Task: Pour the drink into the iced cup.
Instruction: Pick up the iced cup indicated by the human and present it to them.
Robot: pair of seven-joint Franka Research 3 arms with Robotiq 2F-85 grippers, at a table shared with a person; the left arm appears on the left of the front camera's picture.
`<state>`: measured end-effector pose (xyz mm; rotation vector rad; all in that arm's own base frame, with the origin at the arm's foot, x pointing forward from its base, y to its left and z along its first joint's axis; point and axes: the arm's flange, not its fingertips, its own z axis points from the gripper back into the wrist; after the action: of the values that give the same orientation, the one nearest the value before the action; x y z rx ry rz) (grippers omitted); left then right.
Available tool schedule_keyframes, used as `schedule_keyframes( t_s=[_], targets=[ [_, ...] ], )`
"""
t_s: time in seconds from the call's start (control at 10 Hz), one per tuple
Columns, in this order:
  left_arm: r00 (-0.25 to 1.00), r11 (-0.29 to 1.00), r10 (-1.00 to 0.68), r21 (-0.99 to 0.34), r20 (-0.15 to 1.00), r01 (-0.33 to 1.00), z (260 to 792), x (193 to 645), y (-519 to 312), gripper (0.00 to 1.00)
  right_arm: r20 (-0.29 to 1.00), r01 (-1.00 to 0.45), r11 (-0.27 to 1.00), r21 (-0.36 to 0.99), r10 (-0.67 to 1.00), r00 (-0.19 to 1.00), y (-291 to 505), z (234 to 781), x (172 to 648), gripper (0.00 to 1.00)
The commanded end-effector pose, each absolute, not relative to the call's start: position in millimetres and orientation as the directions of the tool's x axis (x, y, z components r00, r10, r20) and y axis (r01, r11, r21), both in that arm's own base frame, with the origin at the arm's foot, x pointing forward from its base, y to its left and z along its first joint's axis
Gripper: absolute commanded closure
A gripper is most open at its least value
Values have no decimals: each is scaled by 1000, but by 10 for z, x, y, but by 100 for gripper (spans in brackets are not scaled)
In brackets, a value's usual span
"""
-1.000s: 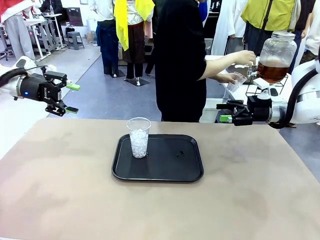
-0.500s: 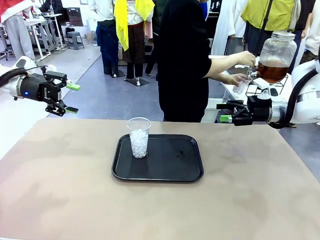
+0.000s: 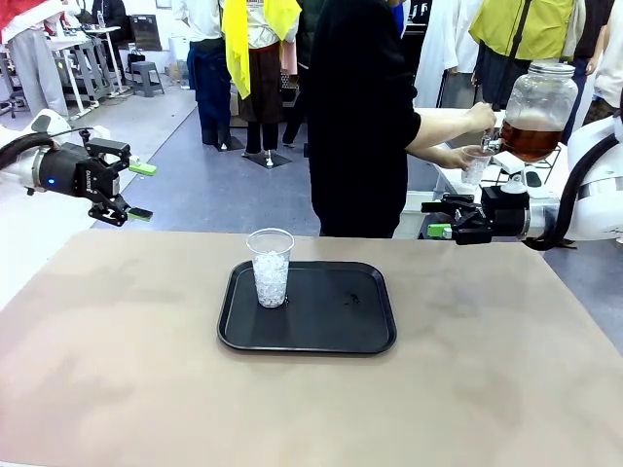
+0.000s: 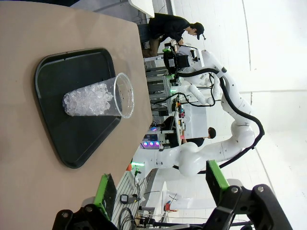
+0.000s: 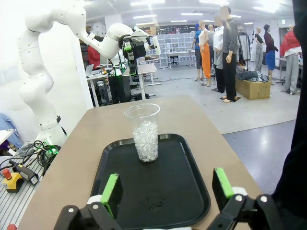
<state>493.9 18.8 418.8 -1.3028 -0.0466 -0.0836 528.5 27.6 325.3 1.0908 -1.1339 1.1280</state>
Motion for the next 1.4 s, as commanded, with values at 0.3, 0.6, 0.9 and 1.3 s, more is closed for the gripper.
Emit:
schedule_keyframes(
  t_s=[0.3, 0.6, 0.9, 1.3],
  targets=[
    [997, 259, -28, -963, 76, 81, 4202, 4920, 182, 0, 992, -992, 102, 77, 87, 87, 256, 3274, 5274, 0],
    [997, 259, -28, -963, 76, 81, 4202, 4920, 182, 0, 992, -992, 102, 77, 87, 87, 256, 3274, 5274, 0],
    [997, 259, -28, -963, 76, 81, 4202, 4920, 182, 0, 992, -992, 102, 77, 87, 87, 256, 3274, 5274, 0],
    [997, 259, -28, -963, 76, 81, 4202, 4920, 182, 0, 992, -992, 102, 77, 87, 87, 256, 3274, 5274, 0]
  ],
)
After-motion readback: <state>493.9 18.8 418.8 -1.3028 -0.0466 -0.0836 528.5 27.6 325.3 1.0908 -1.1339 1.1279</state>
